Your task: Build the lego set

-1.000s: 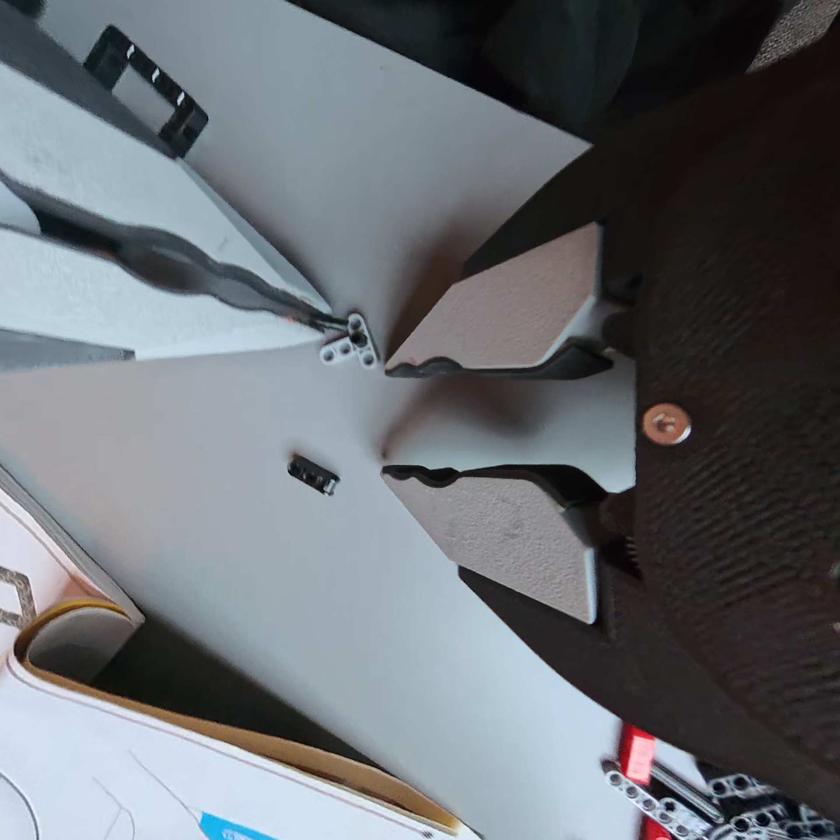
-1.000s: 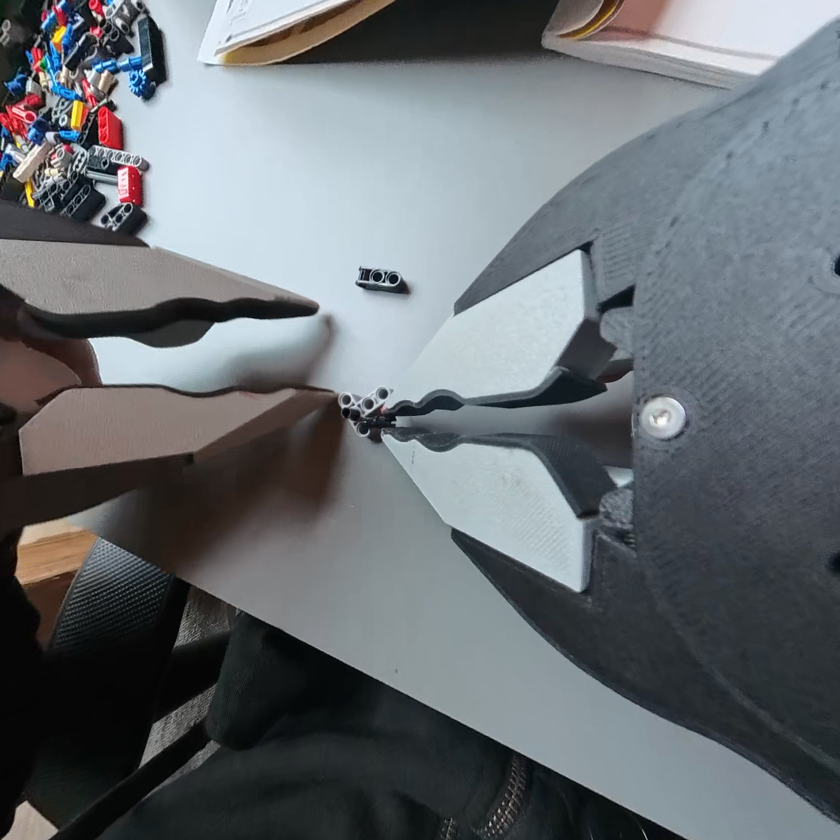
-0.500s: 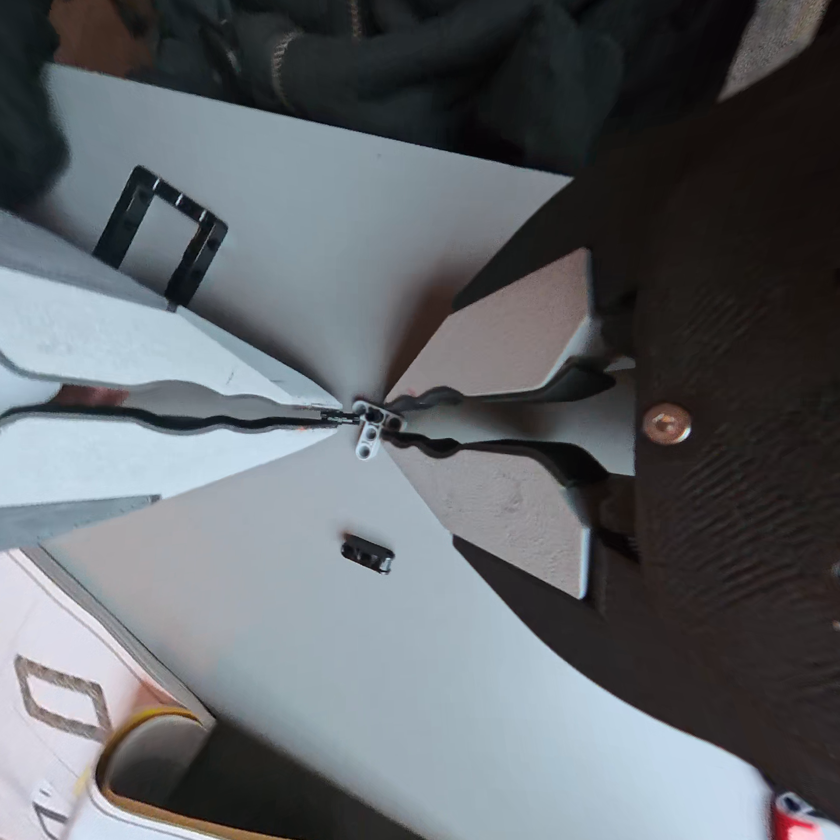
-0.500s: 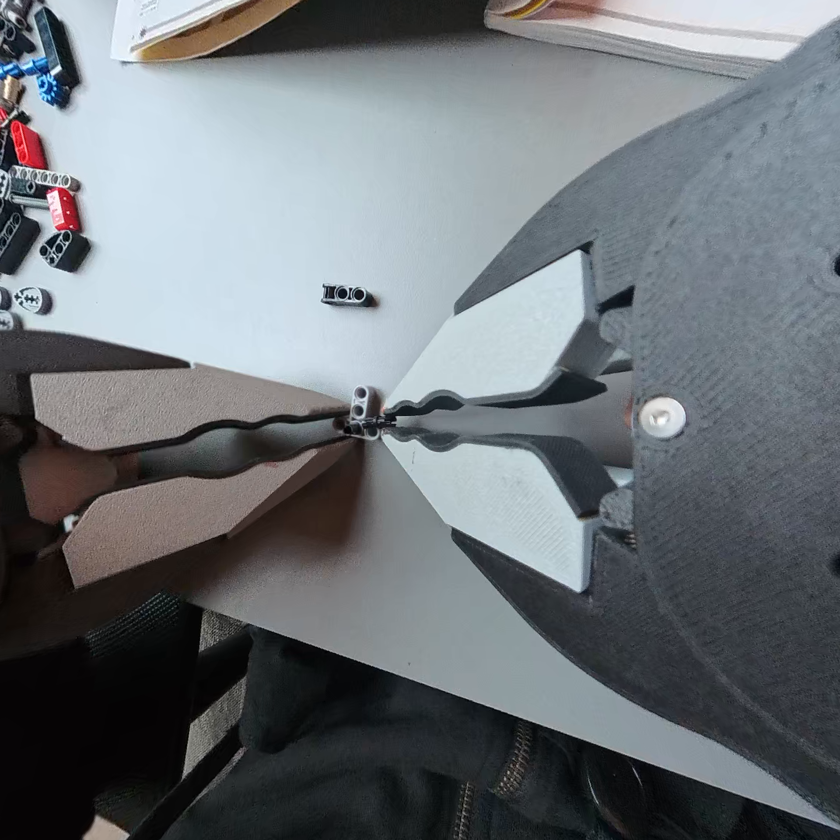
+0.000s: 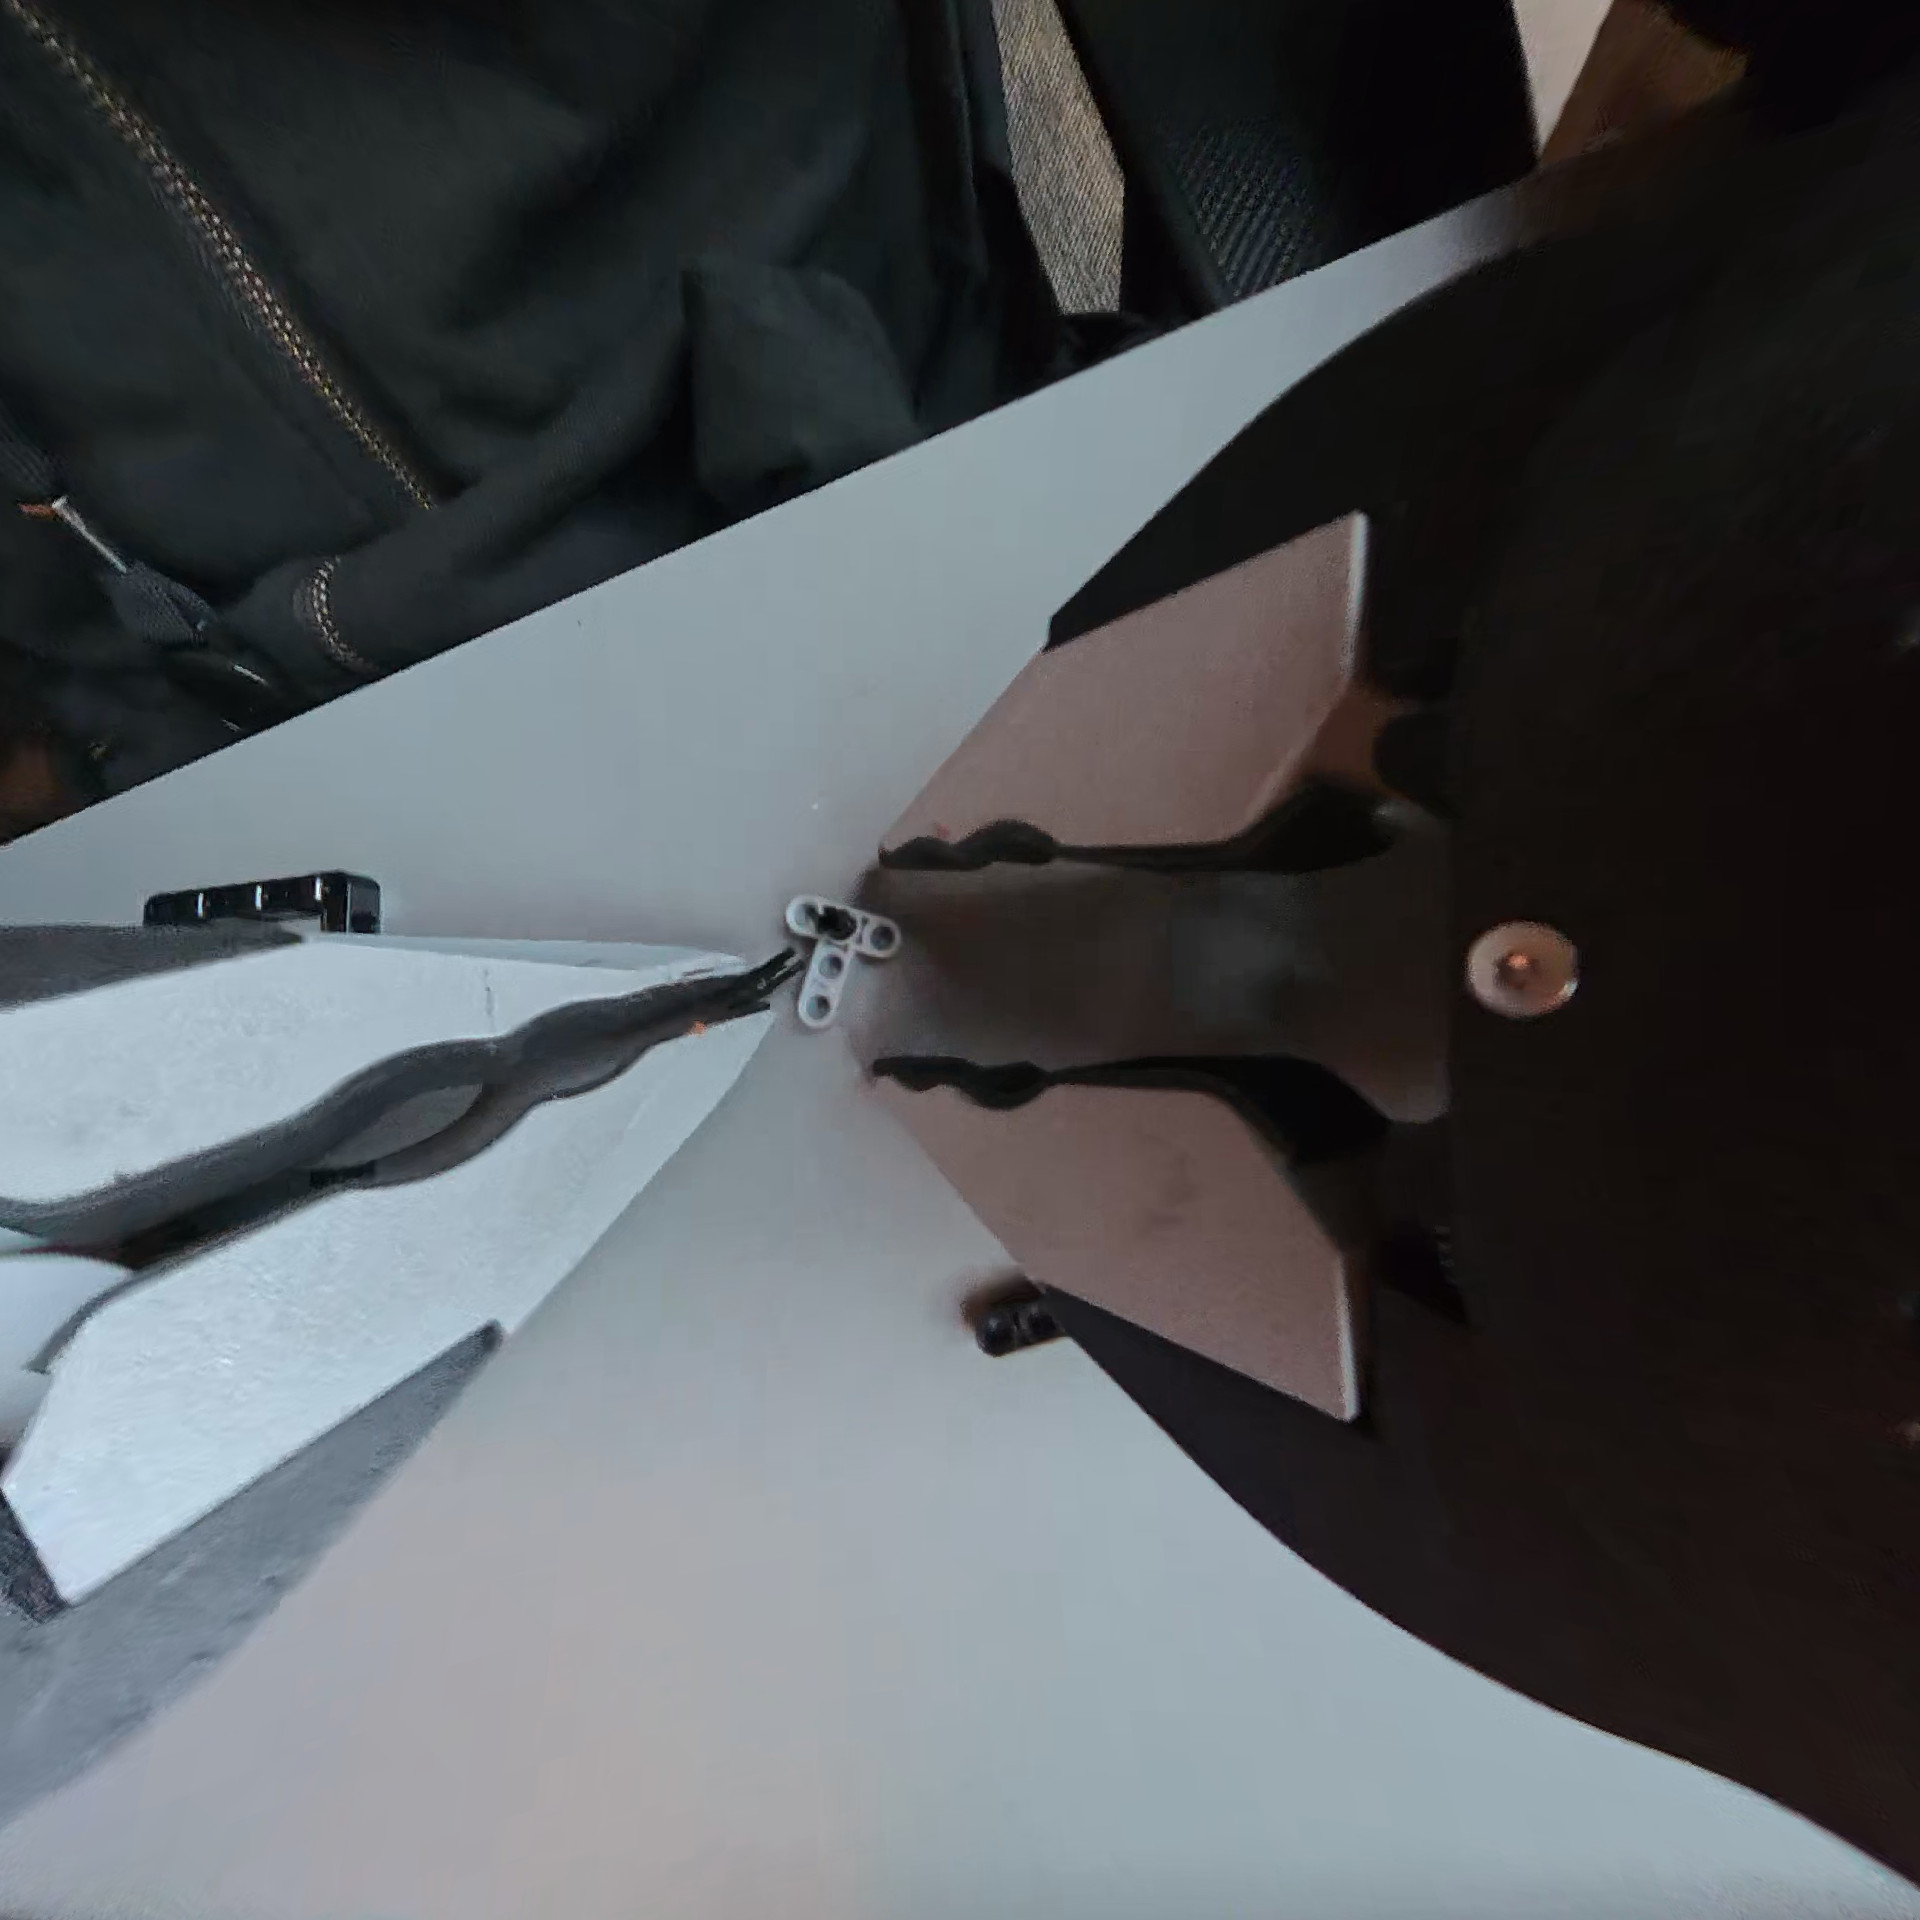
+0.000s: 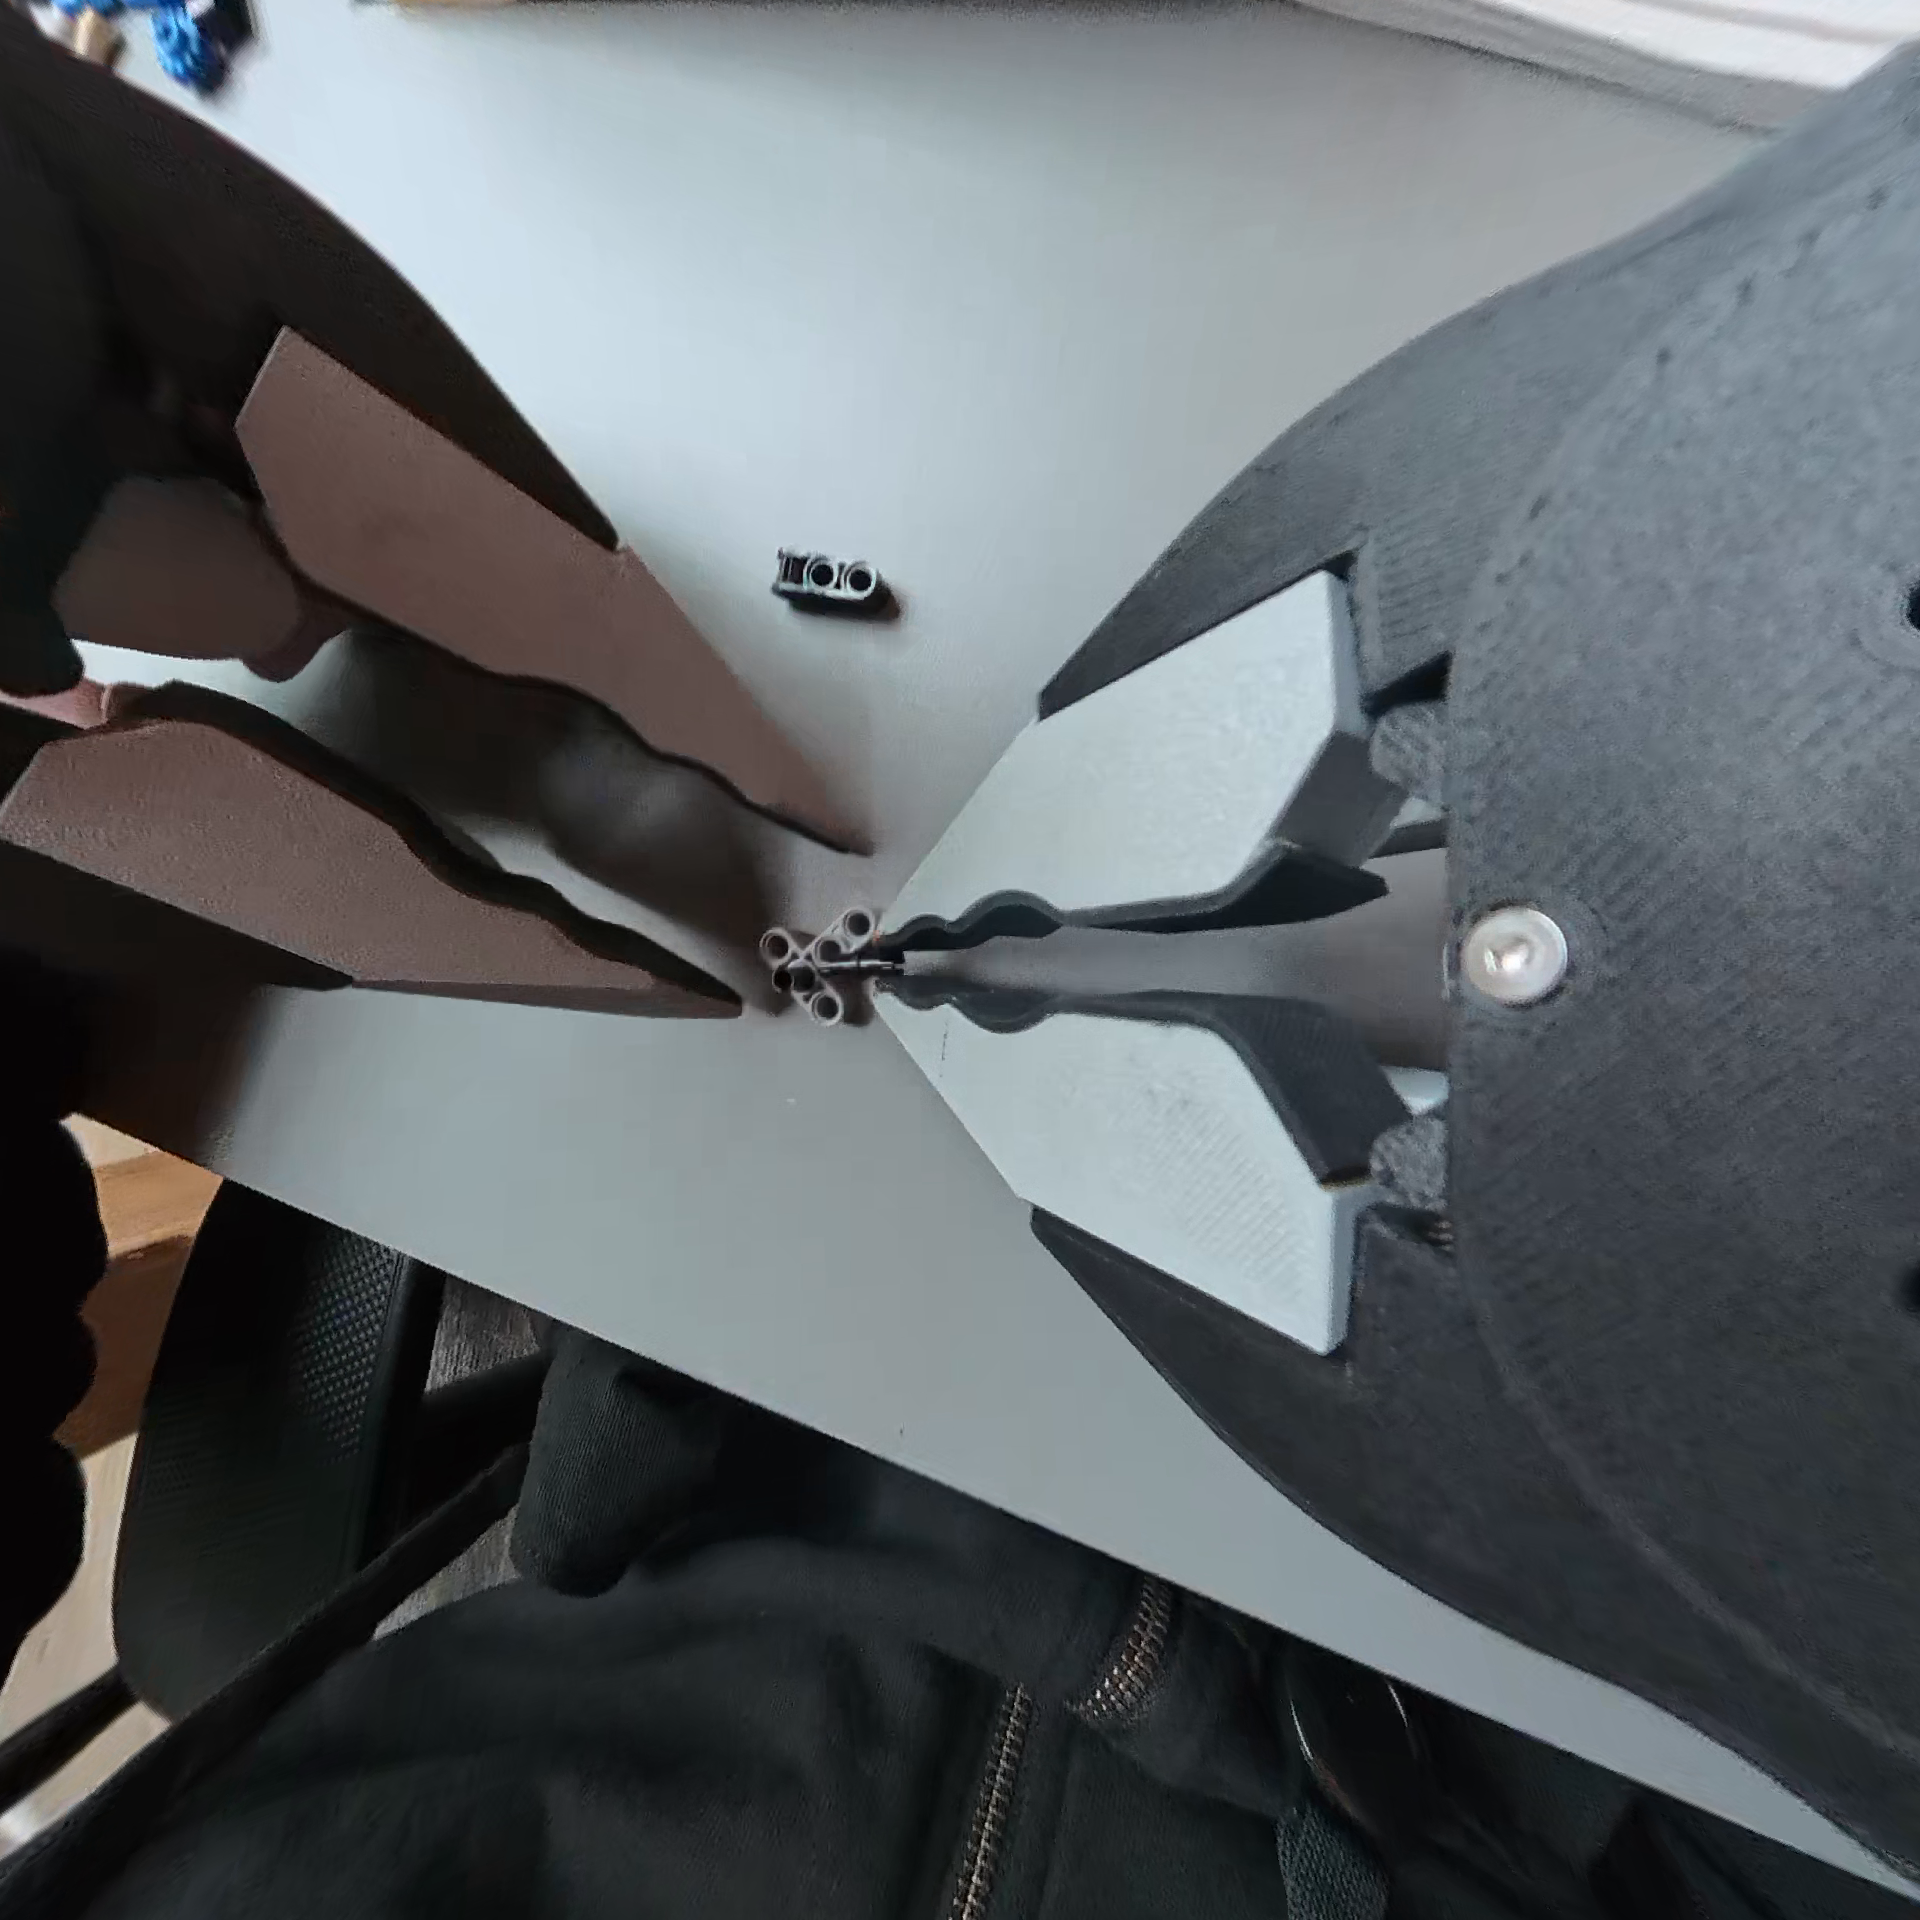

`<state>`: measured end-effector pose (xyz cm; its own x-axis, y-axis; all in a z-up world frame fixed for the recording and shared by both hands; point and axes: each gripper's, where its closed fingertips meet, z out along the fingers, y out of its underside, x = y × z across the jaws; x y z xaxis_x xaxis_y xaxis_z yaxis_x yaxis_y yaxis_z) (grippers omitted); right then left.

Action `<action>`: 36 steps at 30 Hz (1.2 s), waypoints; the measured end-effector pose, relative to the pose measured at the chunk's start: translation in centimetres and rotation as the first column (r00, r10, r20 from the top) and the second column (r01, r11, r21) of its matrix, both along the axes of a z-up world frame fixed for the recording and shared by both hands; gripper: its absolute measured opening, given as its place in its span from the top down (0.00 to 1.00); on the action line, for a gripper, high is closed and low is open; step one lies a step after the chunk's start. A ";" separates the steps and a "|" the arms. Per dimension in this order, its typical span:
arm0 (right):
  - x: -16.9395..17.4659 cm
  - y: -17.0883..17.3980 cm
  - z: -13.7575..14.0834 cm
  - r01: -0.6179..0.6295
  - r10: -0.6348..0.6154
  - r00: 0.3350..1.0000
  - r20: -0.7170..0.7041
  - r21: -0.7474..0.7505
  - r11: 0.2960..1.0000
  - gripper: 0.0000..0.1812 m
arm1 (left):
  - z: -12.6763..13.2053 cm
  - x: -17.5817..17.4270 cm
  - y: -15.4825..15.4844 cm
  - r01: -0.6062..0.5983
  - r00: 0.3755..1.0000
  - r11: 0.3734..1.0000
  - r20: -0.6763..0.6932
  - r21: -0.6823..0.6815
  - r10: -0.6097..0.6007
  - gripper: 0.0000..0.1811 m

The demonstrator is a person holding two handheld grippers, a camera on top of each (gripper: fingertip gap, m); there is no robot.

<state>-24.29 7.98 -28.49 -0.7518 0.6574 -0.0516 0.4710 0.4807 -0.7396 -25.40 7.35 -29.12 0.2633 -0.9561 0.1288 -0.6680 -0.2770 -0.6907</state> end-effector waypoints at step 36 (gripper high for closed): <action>-1.4 2.7 4.3 0.137 -0.139 0.960 -0.244 -0.024 0.990 0.99 | 4.6 0.4 4.2 -0.555 0.799 0.662 0.101 0.504 0.593 0.99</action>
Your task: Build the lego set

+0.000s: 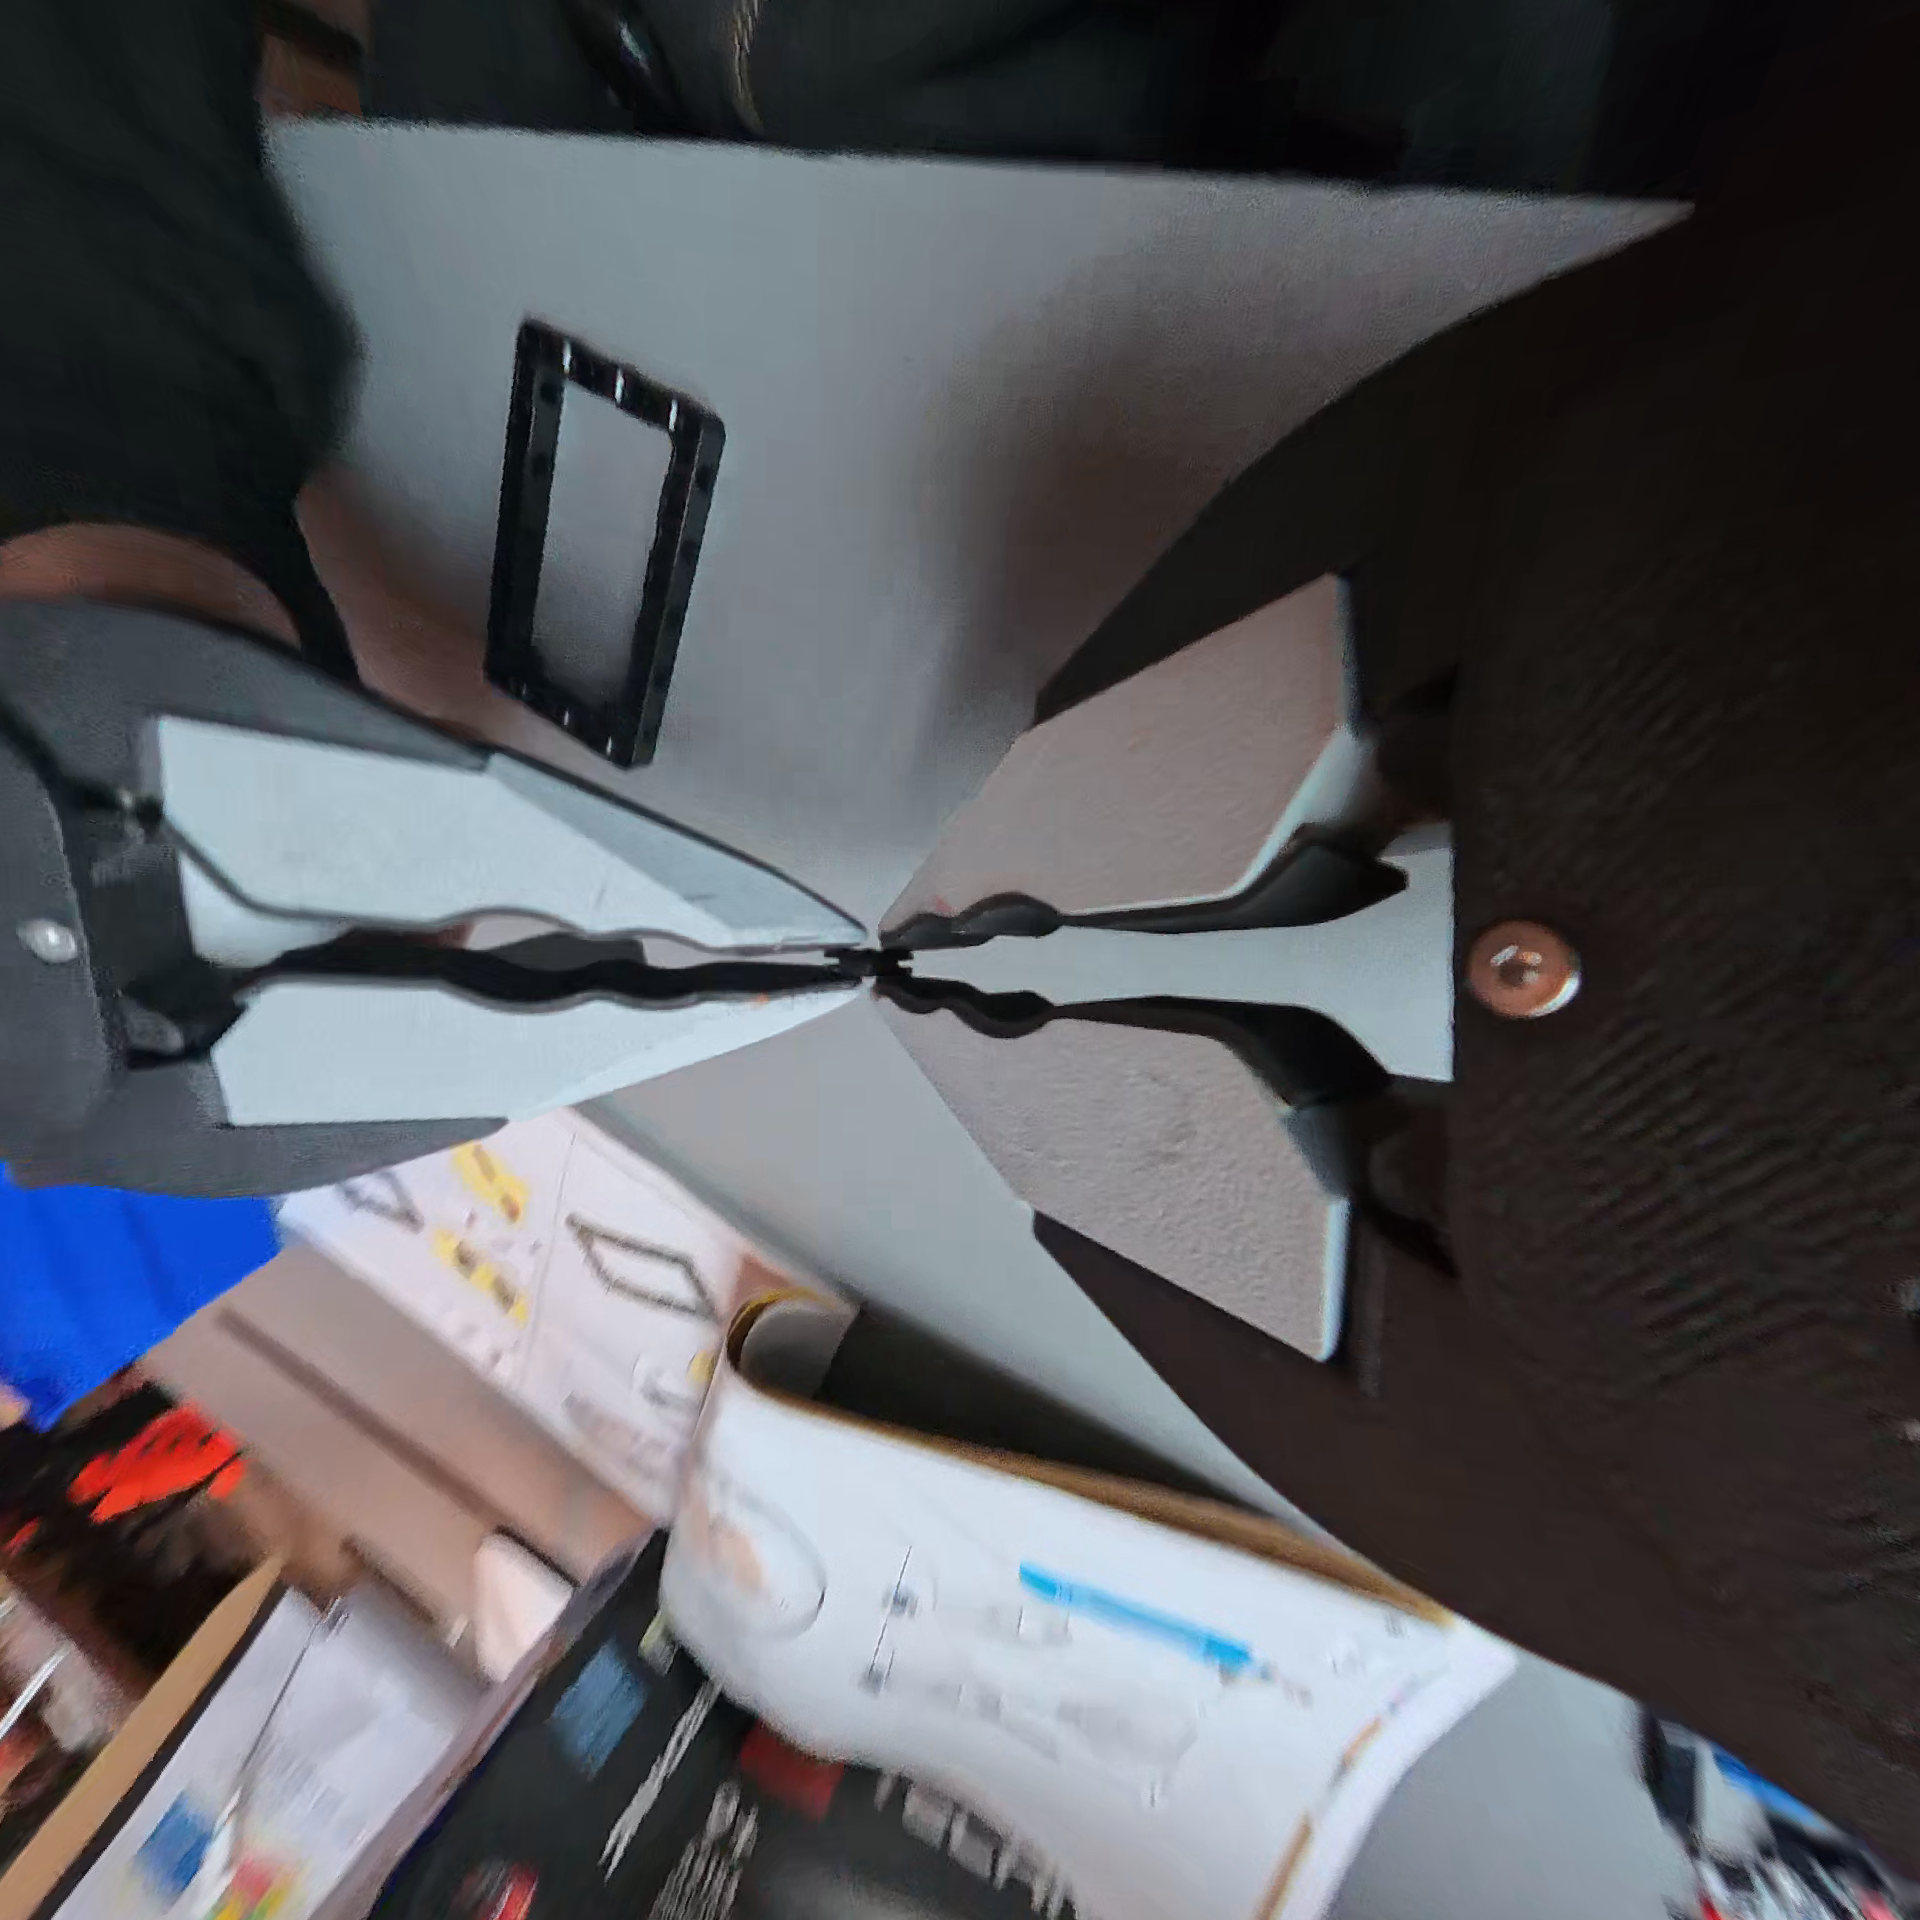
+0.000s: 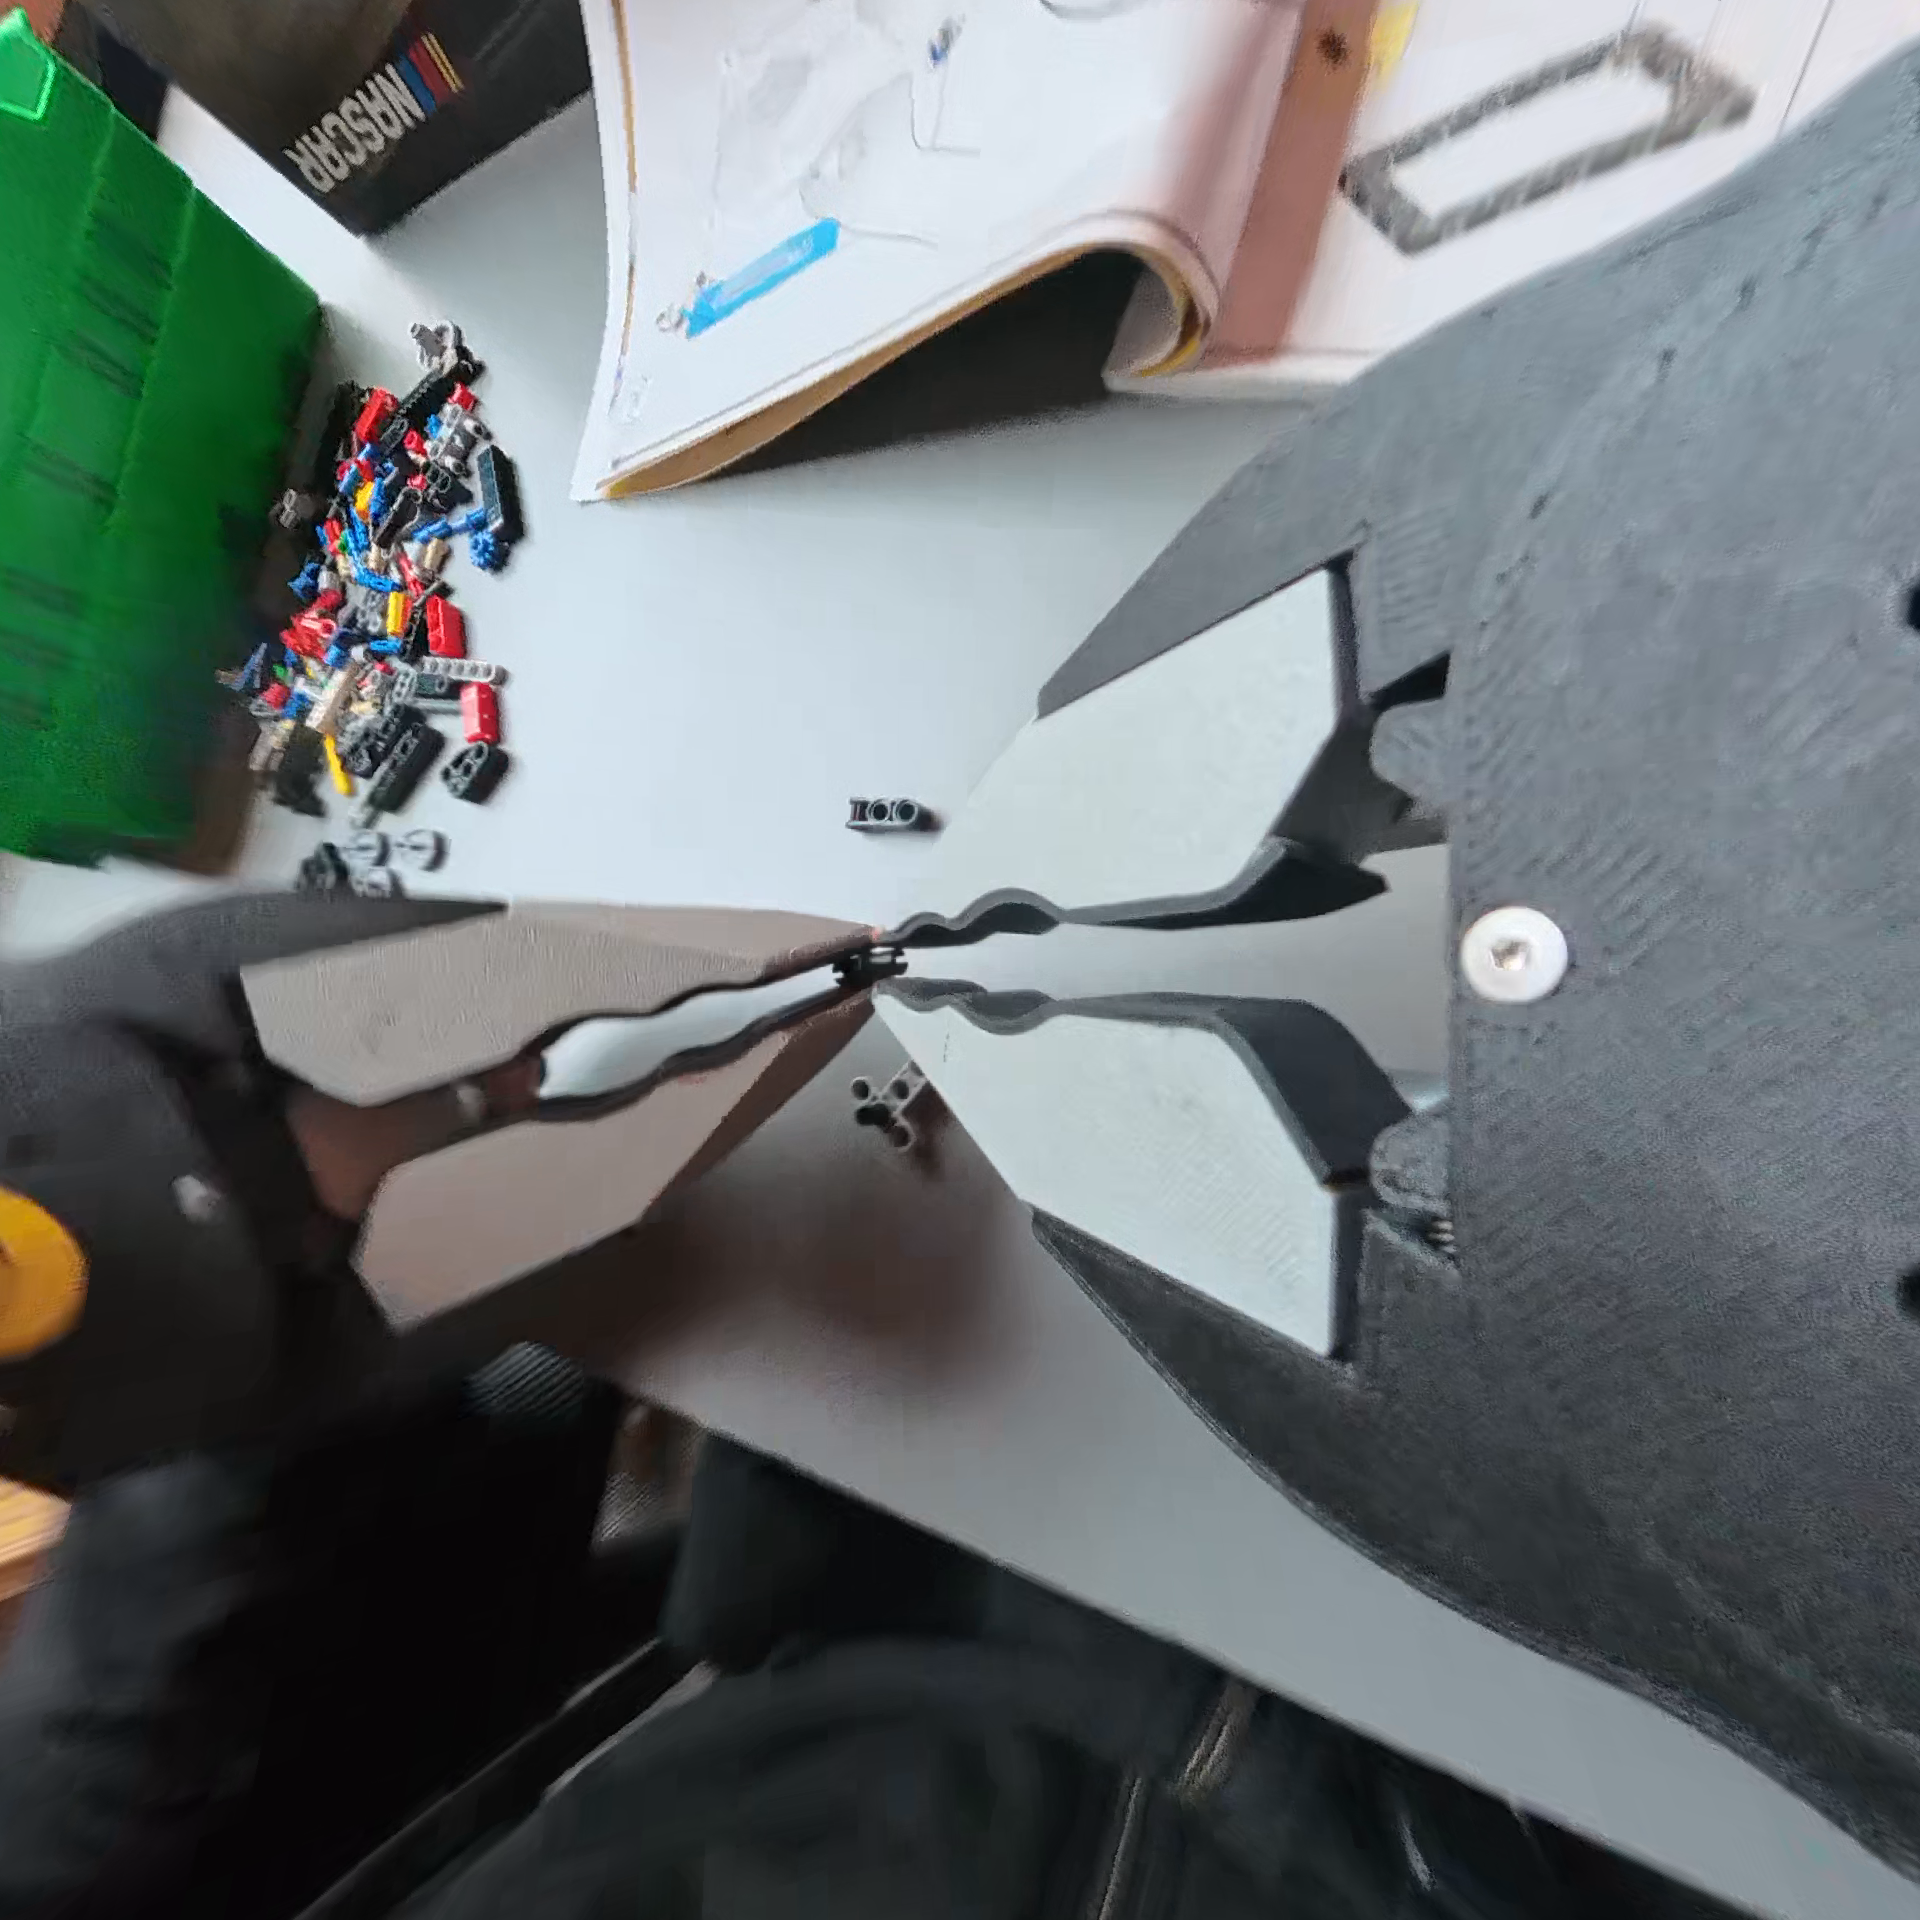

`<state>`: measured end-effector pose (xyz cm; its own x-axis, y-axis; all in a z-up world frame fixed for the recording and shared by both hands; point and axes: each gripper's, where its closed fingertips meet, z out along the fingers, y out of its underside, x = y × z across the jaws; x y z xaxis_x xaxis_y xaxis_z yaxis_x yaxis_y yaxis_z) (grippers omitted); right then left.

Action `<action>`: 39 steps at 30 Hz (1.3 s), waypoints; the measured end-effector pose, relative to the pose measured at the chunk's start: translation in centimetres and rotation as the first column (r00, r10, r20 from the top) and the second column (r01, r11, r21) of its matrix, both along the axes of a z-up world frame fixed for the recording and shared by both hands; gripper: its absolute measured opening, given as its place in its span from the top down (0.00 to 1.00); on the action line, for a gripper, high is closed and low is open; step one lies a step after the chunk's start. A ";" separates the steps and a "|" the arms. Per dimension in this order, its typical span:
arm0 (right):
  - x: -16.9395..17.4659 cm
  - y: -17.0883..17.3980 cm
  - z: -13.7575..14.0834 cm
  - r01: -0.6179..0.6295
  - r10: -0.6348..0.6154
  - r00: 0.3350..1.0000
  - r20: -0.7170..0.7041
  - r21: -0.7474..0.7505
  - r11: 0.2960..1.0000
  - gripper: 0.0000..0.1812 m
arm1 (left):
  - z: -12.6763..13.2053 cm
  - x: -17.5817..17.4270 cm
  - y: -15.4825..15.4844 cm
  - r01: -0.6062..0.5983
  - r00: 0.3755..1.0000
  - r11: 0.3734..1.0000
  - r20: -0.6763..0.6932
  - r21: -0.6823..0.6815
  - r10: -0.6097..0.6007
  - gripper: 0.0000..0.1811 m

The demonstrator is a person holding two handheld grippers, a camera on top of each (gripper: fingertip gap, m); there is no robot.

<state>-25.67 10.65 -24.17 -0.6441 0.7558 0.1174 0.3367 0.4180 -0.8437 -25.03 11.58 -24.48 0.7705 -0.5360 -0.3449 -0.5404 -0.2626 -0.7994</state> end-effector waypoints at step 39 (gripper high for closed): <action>0.1 1.2 -1.7 0.050 -0.031 0.985 0.171 -0.111 0.993 1.00 | -1.8 -0.9 -3.8 -0.179 0.980 0.970 0.055 -0.164 0.191 0.87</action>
